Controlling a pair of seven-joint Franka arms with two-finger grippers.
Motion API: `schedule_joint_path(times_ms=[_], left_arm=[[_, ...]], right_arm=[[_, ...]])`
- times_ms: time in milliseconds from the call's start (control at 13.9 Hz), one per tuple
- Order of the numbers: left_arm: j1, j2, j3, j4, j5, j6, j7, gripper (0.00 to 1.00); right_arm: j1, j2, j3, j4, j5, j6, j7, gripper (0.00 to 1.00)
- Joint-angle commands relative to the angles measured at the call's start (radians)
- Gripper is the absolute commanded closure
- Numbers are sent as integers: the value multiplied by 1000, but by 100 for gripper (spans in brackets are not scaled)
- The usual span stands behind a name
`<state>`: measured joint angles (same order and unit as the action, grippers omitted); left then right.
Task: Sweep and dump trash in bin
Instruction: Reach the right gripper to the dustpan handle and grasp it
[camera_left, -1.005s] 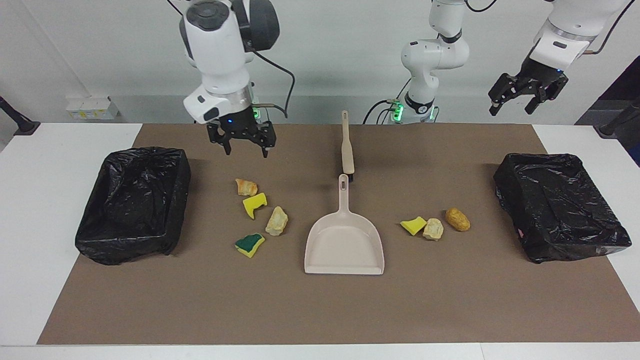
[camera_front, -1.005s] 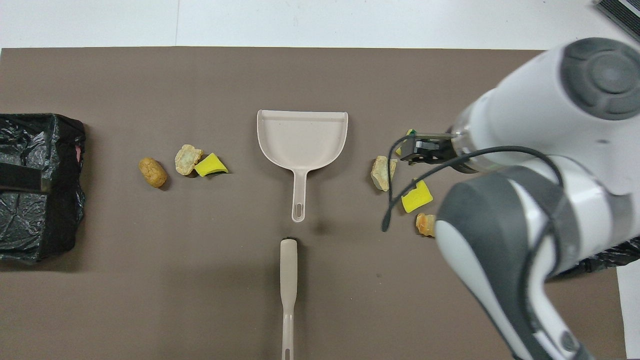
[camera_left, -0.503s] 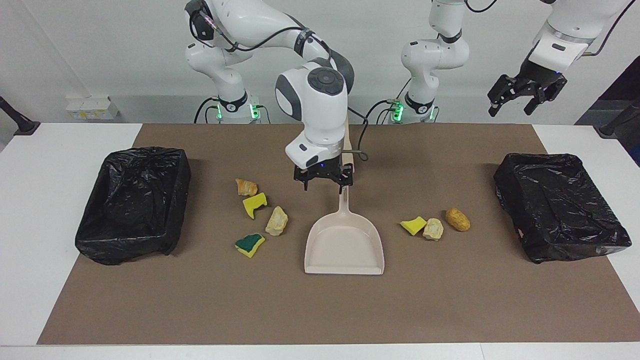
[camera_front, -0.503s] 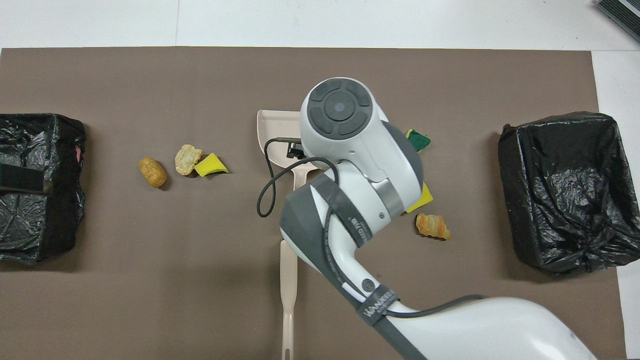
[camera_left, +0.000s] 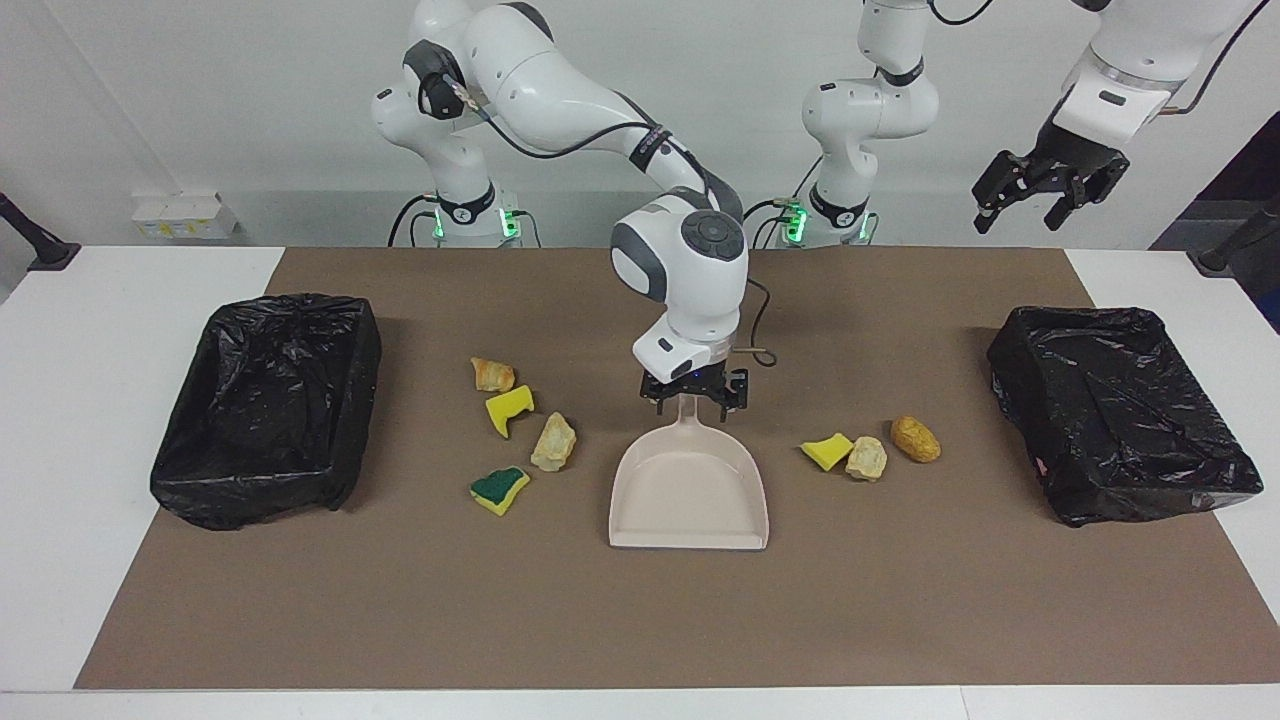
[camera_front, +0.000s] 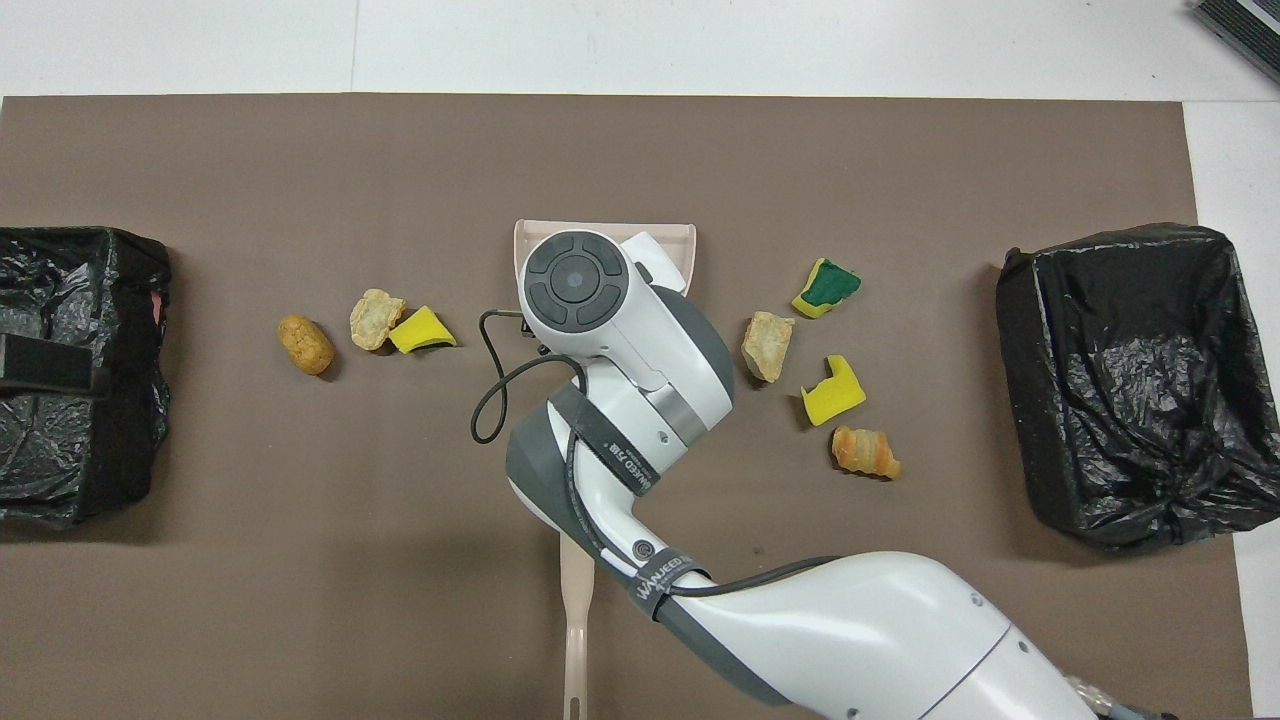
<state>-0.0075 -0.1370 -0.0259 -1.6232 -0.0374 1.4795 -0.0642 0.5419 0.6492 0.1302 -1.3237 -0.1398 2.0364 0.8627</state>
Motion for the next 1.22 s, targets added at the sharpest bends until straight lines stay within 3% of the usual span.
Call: schedule_joint_path(times_ms=[0, 215, 431, 646, 1005, 1149], left_arm=[[-3, -35, 4, -40, -12, 8, -3, 0], [-3, -36, 4, -41, -12, 8, -3, 0], [-5, -35, 4, -41, -12, 8, -3, 0], [-5, -36, 3, -43, -12, 7, -2, 0], [-48, -56, -3, -121, -13, 10, -15, 0], [-109, -96, -19, -222, -13, 28, -49, 0]], right_arm=[[-2, -13, 5, -54, -17, 36, 19, 7], [6, -16, 5, -69, -9, 25, 19, 22], [7, -25, 5, -81, 0, 1, 18, 54], [3, -36, 6, -78, 2, -2, 12, 100], [-37, -127, 6, -98, 2, -36, -100, 100], [-57, -195, 6, -156, 3, -35, -201, 100]])
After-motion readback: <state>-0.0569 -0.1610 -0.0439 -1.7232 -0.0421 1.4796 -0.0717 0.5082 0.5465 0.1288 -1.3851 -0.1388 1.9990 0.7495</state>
